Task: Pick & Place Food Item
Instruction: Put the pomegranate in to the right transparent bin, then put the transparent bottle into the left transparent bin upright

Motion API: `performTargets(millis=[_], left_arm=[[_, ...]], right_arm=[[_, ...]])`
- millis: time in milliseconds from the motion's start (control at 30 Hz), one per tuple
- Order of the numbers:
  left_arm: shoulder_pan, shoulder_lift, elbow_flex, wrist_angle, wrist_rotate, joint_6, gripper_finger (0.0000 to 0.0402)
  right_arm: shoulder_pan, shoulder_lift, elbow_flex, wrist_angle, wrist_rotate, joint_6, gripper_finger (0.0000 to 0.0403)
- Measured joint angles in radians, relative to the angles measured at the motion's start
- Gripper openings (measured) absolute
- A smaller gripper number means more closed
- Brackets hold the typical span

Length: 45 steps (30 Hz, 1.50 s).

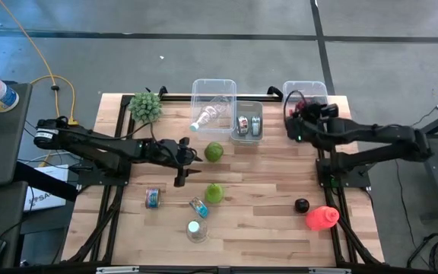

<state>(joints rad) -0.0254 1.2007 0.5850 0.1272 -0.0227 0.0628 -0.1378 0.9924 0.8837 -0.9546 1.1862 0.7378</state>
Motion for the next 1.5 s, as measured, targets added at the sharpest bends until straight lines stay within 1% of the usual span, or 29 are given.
performTargets(millis=[133,200,300,367,567,667,833,1067,1133,1267,1367,1400,1433,1500], left_arm=[[0.000,0.000,0.000,0.000,0.000,0.000,0.0189],[0.000,0.000,0.000,0.000,0.000,-0.001,0.0189],[0.000,0.000,0.000,0.000,0.000,-0.003,0.0189],[0.000,0.000,0.000,0.000,0.000,-0.003,0.0189],[0.000,0.000,0.000,0.000,0.000,-0.008,0.0189],[0.000,0.000,0.000,0.000,0.000,-0.009,0.0189],[0.001,0.000,0.000,0.000,0.000,-0.011,0.0189],[0.005,0.000,0.000,0.001,-0.001,-0.007,0.0189],[0.005,-0.001,0.000,0.001,-0.017,-0.007,0.0189],[-0.004,-0.046,0.000,0.001,-0.090,-0.014,0.0189],[-0.040,-0.119,0.000,0.002,-0.103,0.027,0.0189],[-0.055,-0.145,0.001,0.003,-0.125,0.047,0.0189],[-0.068,-0.173,0.002,0.002,-0.167,0.067,0.0189],[-0.094,-0.218,0.002,-0.001,-0.296,0.100,0.0189]], right_arm=[[-0.144,0.010,0.000,-0.017,-0.166,-0.054,0.0291],[-0.197,0.015,0.000,-0.016,-0.216,-0.059,0.0308],[-0.248,0.022,0.000,-0.016,-0.233,-0.070,0.0332],[-0.265,0.023,0.000,-0.014,-0.246,-0.104,0.0344],[-0.269,0.021,0.000,0.002,-0.216,-0.122,0.0361],[-0.227,0.019,0.000,0.055,-0.220,-0.179,0.0361],[-0.105,0.013,0.000,0.214,-0.349,-0.342,0.0359],[0.102,0.014,0.000,0.462,-0.519,-0.428,0.0359],[0.153,0.014,0.000,0.517,-0.576,-0.446,0.0359],[0.245,0.035,0.000,0.595,-0.657,-0.455,0.0359],[0.300,0.063,0.001,0.640,-0.666,-0.455,0.0359],[0.316,0.072,0.002,0.644,-0.666,-0.455,0.0359],[0.330,0.085,0.001,0.646,-0.666,-0.455,0.0359],[0.353,0.118,0.001,0.670,-0.666,-0.455,0.0359]])
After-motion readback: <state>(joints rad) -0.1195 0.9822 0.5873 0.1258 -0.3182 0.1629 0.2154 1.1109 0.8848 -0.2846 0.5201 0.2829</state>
